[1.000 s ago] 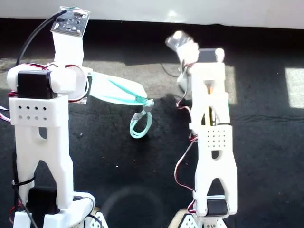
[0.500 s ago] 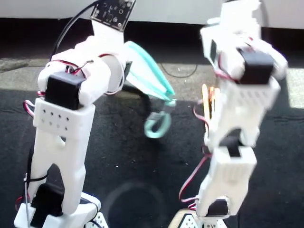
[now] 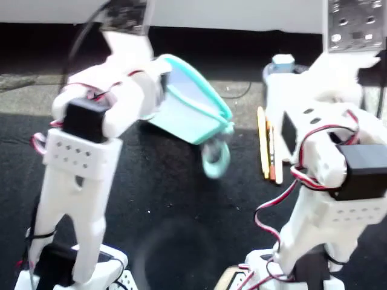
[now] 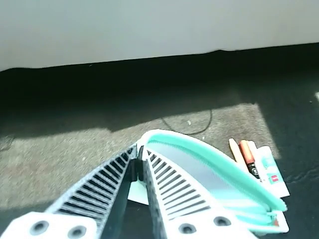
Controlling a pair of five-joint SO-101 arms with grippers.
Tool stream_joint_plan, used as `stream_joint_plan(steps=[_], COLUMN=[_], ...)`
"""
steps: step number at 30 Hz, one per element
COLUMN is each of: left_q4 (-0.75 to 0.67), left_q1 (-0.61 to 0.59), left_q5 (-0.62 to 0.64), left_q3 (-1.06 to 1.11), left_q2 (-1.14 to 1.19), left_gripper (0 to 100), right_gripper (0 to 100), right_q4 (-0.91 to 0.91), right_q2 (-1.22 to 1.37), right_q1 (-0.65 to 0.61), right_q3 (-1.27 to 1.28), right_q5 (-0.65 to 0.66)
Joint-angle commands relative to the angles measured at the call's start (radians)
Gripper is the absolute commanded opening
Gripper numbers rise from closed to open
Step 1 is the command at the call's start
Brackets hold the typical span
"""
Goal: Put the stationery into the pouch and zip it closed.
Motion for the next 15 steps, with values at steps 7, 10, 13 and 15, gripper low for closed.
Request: stream_joint_plan(steps=[7, 10, 13, 15], left_q4=[0.005, 0.005, 0.003, 0.003], left_q1=[-0.025, -0.022, -0.025, -0.027], left_q5=[0.005, 0.005, 0.005, 0.005], left_q3=[0.139, 0.134, 0.134, 0.136], left_q2=[0.004, 0.008, 0.01, 0.01], left_gripper=[1, 1, 1, 1], right_gripper=[0.5, 0.5, 0.5, 0.5], right_q4=[-0.216, -0.343, -0.427, -0.472], right_q2=[-0.053, -0.051, -0.051, -0.051], right_q1=[-0.252, -0.295, -0.334, -0.357], right_q3=[0.24, 0.338, 0.429, 0.469], right_q5=[-0.124, -0.212, -0.27, -0.302])
